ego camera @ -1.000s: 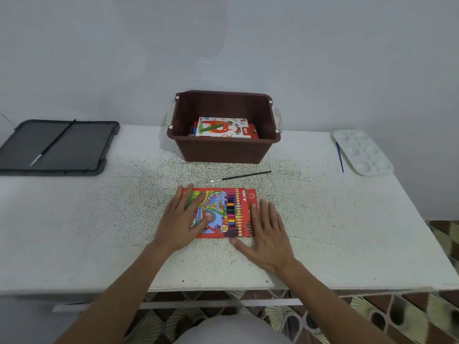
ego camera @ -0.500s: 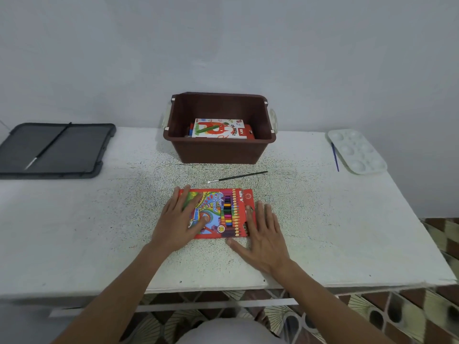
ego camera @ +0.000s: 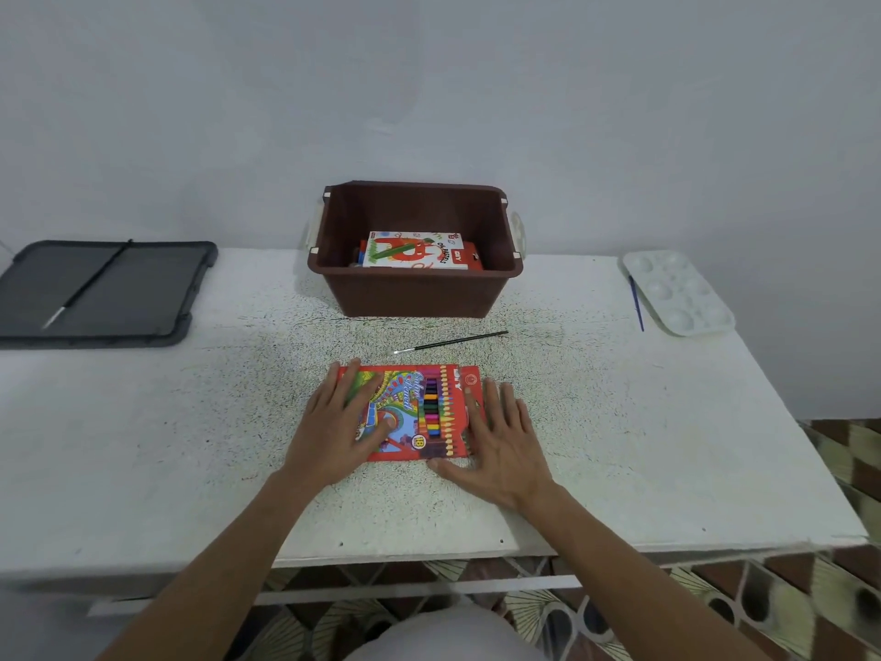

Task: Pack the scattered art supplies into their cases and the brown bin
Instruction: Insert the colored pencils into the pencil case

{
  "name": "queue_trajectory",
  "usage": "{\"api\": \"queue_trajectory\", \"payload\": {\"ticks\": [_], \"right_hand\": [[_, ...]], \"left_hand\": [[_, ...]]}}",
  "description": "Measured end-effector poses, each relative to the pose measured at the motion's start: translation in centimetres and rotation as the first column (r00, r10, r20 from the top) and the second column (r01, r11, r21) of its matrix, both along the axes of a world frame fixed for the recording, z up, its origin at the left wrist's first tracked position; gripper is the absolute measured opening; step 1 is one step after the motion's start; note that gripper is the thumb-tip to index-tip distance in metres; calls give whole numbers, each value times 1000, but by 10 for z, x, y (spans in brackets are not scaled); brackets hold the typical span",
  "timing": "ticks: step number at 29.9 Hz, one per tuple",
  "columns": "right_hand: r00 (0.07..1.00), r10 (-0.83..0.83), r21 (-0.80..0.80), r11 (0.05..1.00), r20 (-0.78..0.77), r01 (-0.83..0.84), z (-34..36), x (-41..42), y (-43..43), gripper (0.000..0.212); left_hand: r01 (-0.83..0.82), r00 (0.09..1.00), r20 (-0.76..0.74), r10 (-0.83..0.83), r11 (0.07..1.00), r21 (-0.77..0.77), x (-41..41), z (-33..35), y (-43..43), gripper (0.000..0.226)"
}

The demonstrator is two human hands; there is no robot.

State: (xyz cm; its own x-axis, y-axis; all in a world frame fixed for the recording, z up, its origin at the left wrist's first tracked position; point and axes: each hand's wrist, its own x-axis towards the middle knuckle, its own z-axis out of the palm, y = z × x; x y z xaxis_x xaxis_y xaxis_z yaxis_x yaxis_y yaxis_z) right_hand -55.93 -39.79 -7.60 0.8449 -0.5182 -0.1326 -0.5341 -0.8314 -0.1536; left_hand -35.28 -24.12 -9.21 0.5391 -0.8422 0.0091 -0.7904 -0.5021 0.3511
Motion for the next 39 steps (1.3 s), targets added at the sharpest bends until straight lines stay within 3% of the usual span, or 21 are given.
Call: {"api": "queue_trajectory", "payload": {"ticks": [8,23,27,30,33,37,39], "right_hand": [[1000,21,49,999,-4,-21,5,11,-4,130],[997,-46,183,983,54,35,14,31,-19,113],[980,-118,328,943,160,60,16,31,-11,112],[899,-297,594,803,323,51,16,33,-2,96],[708,-582,855,515,400,-61,19,35,7,70],[525,-780,939,313,340,-142,25,36,5,48],[522,-793,949,285,314,-138,27,38,5,48]], "left_hand": [[4,1000,15,-4,1000,-8,0,-1,1,86],[3,1000,2,-3,1000,-7,-1,3,1,86],[1,1000,-1,-1,1000,-6,0,1,1,85],[-1,1000,-1,1,1000,-10,0,1,1,85],[0,1000,-12,0,1000,-6,-1,1,1,87],[-2,1000,-6,2,1000,15,0,1,1,87],[2,1000,-4,-1,1000,12,1,1,1,86]]}}
